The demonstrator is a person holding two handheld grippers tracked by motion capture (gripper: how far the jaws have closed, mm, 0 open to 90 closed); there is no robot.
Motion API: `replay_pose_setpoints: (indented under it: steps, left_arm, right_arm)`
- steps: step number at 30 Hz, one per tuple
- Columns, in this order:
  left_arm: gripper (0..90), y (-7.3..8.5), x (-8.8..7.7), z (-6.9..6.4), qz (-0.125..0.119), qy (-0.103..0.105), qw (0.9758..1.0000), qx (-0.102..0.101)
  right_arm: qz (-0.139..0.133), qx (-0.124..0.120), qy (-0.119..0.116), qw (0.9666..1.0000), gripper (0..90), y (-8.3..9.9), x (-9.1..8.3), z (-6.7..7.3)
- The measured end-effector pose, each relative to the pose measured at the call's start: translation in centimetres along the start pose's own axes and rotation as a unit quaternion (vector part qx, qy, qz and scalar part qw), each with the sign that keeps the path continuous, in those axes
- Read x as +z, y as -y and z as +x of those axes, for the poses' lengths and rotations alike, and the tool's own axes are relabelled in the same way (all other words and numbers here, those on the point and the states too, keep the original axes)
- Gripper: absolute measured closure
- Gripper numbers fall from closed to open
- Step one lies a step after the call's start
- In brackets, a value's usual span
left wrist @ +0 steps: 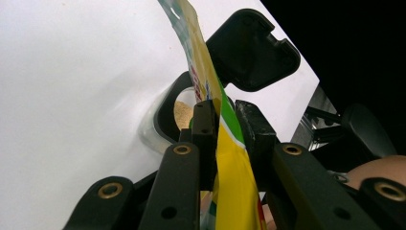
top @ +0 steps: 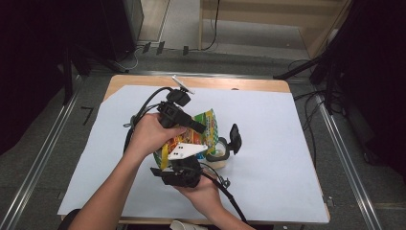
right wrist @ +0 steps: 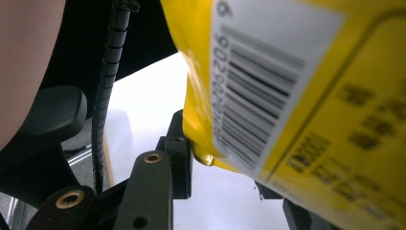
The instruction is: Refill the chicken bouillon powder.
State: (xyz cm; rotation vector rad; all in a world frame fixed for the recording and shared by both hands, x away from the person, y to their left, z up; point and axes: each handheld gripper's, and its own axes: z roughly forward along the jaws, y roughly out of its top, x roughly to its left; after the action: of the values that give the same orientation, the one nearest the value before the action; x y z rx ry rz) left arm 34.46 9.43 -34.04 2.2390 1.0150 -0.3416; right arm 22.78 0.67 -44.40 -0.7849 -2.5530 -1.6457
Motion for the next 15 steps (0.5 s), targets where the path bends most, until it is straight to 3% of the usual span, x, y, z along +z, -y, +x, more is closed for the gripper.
replay_pose_setpoints:
  steps: [6, 15]
  left_arm:
    - [79.7, -0.18, -0.09, -0.03, 0.001, -0.012, 0.9999, 0.002]
    - [79.5, -0.83, -0.21, 0.24, 0.007, -0.013, 0.9999, -0.003]
  right_arm:
    - [-0.003, 0.004, -0.006, 1.0, 66.2, -0.19, 0.16, -0.23]
    - [-0.005, 0.01, -0.011, 0.9999, 66.2, -0.61, 0.19, -0.7]
